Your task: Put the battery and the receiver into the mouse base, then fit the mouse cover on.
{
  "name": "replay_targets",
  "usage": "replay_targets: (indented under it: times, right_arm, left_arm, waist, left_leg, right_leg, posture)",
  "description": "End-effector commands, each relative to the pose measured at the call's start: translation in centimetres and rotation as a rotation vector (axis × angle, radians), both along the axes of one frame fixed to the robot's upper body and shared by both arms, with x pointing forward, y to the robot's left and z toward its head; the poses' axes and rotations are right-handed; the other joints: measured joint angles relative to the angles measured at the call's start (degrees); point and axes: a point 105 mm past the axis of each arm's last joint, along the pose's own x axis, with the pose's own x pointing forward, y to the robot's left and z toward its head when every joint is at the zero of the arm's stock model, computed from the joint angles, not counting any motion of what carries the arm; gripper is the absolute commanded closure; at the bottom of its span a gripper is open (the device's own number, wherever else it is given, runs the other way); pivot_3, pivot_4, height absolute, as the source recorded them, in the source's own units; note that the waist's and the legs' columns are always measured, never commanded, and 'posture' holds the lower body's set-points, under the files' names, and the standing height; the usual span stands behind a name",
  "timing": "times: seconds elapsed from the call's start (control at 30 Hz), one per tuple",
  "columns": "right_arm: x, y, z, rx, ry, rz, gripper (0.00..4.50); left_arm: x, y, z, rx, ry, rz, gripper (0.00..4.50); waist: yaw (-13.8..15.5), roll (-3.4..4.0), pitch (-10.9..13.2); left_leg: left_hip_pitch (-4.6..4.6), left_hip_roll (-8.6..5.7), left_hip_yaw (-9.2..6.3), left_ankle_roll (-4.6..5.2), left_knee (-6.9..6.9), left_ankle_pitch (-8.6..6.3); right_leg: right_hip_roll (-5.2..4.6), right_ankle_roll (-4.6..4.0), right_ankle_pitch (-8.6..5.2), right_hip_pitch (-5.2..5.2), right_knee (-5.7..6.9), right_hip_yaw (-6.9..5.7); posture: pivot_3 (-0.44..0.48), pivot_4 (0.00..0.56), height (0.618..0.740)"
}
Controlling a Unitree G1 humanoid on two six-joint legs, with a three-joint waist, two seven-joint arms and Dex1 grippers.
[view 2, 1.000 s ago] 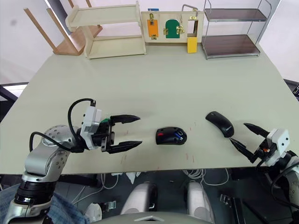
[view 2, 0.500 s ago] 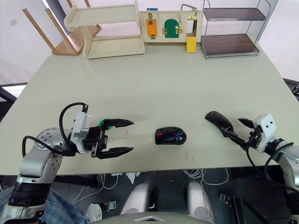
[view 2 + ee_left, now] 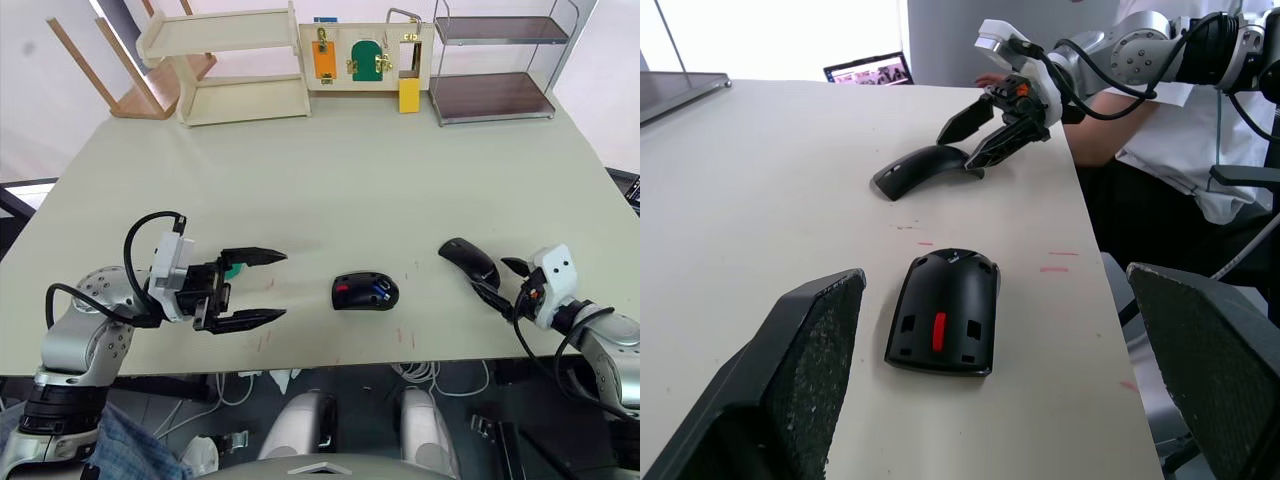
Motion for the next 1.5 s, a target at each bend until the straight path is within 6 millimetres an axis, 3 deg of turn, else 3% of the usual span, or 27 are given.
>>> replay_targets:
  times: [0.03, 1.37, 1.5]
  right_arm:
    - [-0.1, 0.6, 0.8, 0.000, -0.026, 0.020, 0.00]
    - [-0.2, 0.3, 1.1, -0.032, -0.062, -0.004, 0.00]
    - [-0.1, 0.2, 1.1, -0.035, -0.070, -0.007, 1.35]
  left_arm:
    - [-0.1, 0.3, 0.7, 0.001, -0.030, -0.010, 0.04]
    - [-0.4, 1.4, -0.2, 0.016, -0.026, -0.008, 0.04]
    - [-0.4, 1.5, -0.3, 0.018, -0.026, -0.007, 0.00]
  waist:
    - [-0.01, 0.00, 0.00]
    - [0.00, 0.02, 0.13]
    - [0.01, 0.01, 0.16]
  left_leg:
    - [0.00, 0.00, 0.00, 0.00, 0.00, 0.00]
    - [-0.02, 0.02, 0.00, 0.00, -0.02, 0.00]
    - [-0.02, 0.02, 0.00, 0.00, -0.02, 0.00]
  right_leg:
    - [0.00, 0.00, 0.00, 0.00, 0.00, 0.00]
    - [-0.02, 0.01, 0.00, -0.02, -0.06, -0.01]
    - [-0.02, 0.01, 0.00, -0.02, -0.06, -0.01]
  posture:
    - [0.000, 0.150, 0.740]
    - [0.000, 0.150, 0.740]
    - [0.000, 0.150, 0.740]
